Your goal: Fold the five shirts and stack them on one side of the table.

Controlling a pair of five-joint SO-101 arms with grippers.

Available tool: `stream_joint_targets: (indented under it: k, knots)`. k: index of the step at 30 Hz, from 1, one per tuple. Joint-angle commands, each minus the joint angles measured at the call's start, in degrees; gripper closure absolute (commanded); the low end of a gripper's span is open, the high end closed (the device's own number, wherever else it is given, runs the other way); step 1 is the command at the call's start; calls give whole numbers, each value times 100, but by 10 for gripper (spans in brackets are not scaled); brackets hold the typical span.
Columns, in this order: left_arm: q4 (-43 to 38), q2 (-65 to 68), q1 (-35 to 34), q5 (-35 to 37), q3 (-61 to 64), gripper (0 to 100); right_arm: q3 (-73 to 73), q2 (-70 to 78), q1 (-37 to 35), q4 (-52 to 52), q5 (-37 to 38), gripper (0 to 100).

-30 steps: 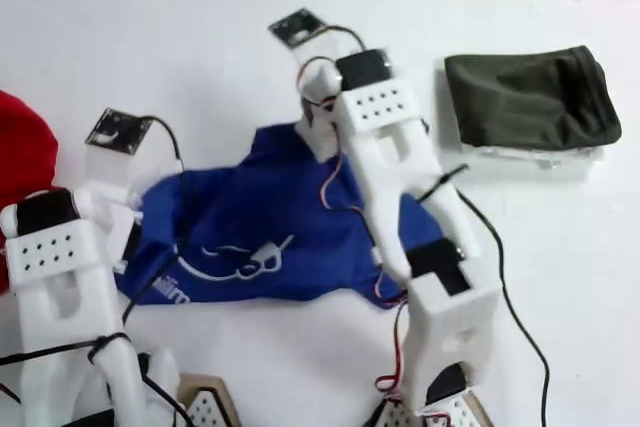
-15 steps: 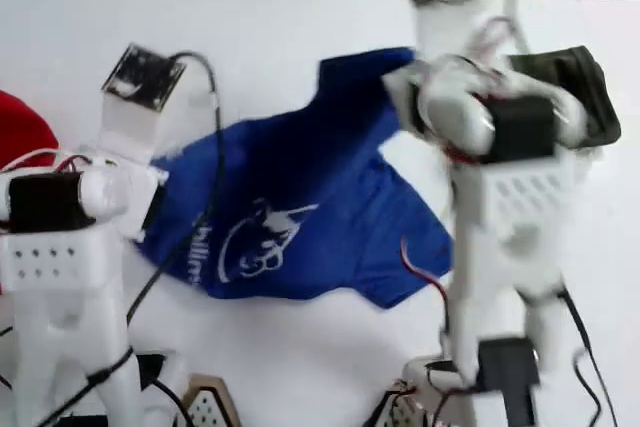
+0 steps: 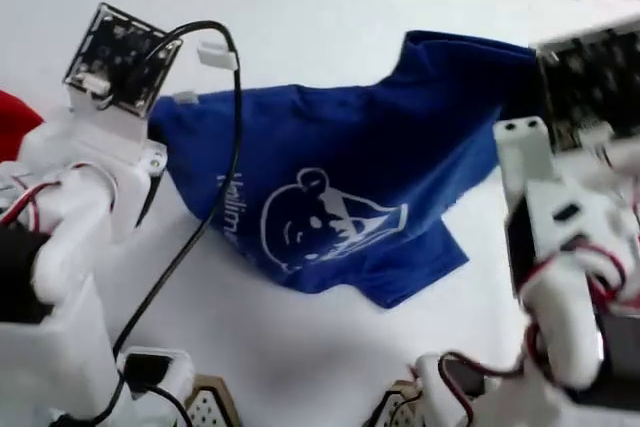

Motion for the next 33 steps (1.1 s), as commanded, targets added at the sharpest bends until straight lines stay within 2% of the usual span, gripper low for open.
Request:
stream_joint_targets:
  k: [1, 8, 11, 15, 24, 28, 33]
  knots:
    - [97, -475, 9, 26, -233, 976, -193, -505, 171, -242, 35, 981]
    - [79, -1952, 0, -18, 699, 976, -229, -1288, 180, -224, 53, 981]
    - [70, -2338, 0, -26, 629, 976, -237, -1464, 180, -338, 53, 981]
    - [70, -2418, -123, -26, 391, 976, -237, -1490, 180, -558, 53, 981]
    - [62, -2462, -844, -334, 927, 976, -246, -1525, 154, -796, 35, 981]
    - [53, -2462, -853, -325, 708, 976, -246, -1481, 171, -1218, 53, 981]
    - [88, -2462, -870, -308, 602, 976, -255, -1552, 154, -1051, 35, 981]
